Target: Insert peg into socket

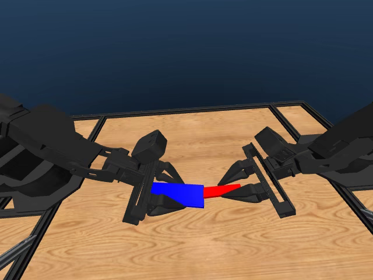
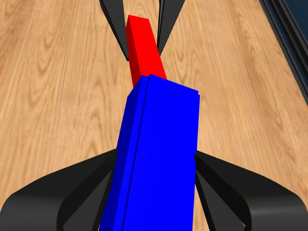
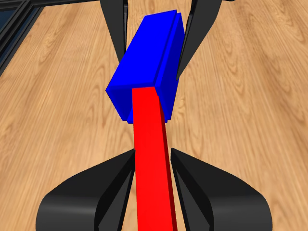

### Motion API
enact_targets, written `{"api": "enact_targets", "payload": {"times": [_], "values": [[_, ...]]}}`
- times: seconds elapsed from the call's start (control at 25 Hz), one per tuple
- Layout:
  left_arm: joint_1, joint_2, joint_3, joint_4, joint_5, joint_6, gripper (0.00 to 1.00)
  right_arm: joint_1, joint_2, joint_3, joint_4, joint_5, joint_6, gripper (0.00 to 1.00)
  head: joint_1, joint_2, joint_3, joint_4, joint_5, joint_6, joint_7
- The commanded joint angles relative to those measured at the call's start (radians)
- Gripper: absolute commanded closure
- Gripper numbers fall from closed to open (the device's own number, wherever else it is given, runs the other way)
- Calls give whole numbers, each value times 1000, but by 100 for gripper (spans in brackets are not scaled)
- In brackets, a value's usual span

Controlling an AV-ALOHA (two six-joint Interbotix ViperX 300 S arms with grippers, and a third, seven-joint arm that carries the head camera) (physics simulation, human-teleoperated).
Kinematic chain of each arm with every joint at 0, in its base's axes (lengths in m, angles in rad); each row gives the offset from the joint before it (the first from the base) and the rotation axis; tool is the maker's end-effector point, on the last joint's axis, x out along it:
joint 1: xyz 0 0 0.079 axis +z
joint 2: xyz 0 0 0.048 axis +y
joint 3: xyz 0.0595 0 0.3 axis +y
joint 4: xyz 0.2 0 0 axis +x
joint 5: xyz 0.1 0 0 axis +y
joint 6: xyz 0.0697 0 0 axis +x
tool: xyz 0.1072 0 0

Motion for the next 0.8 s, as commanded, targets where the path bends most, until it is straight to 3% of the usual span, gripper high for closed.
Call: {"api": "enact_targets", "payload": {"times": [0.04,0.08,0.12,0.16,0.24,0.28,0.48,0.52,0.56,0.6,0.8], "values": [[3,36,-85,93,172,-112,100,-29,-12,-46,-62,90,91,100,2,2,-16,1,-8,0,-3],[3,32,-104,120,188,-148,100,-44,-36,-93,-93,117,64,100,2,0,-15,1,-8,1,-5],[8,27,-124,133,228,-145,100,-51,-7,-82,-107,126,87,100,2,-1,-15,1,-8,1,-6],[12,36,-105,149,202,-186,100,-37,-10,-121,-146,162,94,100,1,-3,-15,0,-9,1,-9],[11,23,-92,159,179,-215,100,-60,2,-151,-179,201,120,100,3,-6,-15,1,-11,1,-14],[12,14,-85,168,183,-229,100,-71,26,-201,-238,278,154,100,5,-6,-15,1,-11,0,-15],[21,-38,-46,148,102,-250,100,-86,82,-273,-355,329,269,100,13,-7,-18,2,-17,-3,-22],[23,-32,-7,132,79,-239,100,-89,76,-296,-361,334,281,100,16,-7,-19,3,-22,-5,-24],[-1,-42,2,120,58,-212,100,-90,95,-289,-380,344,307,100,17,-6,-20,3,-25,-6,-24],[27,-68,-6,105,32,-229,100,-95,89,-308,-392,348,326,100,19,-6,-21,3,-29,-6,-25],[28,-95,17,81,14,-200,100,-97,109,-331,-457,374,412,100,23,-7,-22,5,-38,-2,-27]]}}
